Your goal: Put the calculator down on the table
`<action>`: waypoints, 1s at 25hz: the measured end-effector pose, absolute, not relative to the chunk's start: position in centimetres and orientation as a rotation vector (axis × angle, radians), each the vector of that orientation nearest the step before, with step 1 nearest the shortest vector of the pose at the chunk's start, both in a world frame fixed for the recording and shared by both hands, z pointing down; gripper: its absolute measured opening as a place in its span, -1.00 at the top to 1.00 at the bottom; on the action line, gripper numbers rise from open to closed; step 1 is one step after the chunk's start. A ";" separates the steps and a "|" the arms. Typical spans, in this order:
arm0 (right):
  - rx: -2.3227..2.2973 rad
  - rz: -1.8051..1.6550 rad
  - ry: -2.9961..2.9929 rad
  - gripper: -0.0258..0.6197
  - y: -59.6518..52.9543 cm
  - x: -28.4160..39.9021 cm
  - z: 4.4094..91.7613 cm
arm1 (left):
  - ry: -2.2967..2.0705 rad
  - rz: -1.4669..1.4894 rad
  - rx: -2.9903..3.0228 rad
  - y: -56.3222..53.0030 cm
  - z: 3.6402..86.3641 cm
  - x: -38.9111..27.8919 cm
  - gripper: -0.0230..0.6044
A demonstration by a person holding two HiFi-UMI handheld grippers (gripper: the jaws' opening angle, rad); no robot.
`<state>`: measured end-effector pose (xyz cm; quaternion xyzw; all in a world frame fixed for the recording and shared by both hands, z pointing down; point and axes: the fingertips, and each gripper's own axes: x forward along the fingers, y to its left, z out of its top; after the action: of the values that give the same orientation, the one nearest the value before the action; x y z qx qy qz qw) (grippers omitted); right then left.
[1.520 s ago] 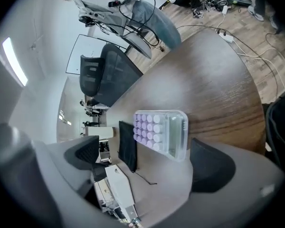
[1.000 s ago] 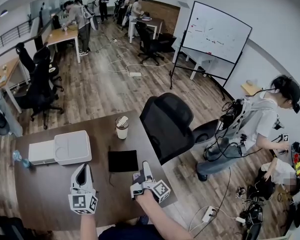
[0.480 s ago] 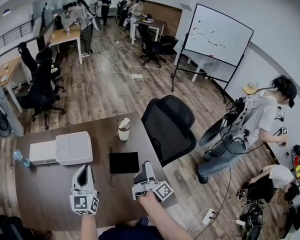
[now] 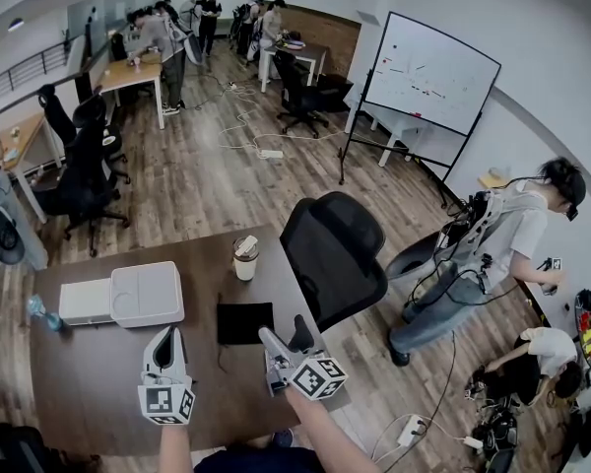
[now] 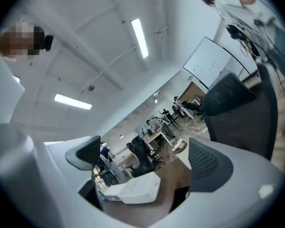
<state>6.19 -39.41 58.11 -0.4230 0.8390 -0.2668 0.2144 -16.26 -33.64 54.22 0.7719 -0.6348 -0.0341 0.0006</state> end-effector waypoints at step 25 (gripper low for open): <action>-1.560 -0.153 2.808 -0.73 -39.8 4.5 55.3 | -1.958 -0.074 2.455 -34.1 54.8 -15.5 0.93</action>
<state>4.52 -39.81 55.30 -0.4848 0.8725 -0.0476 -0.0374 -15.52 -34.10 54.76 0.7815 -0.6234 -0.0236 0.0004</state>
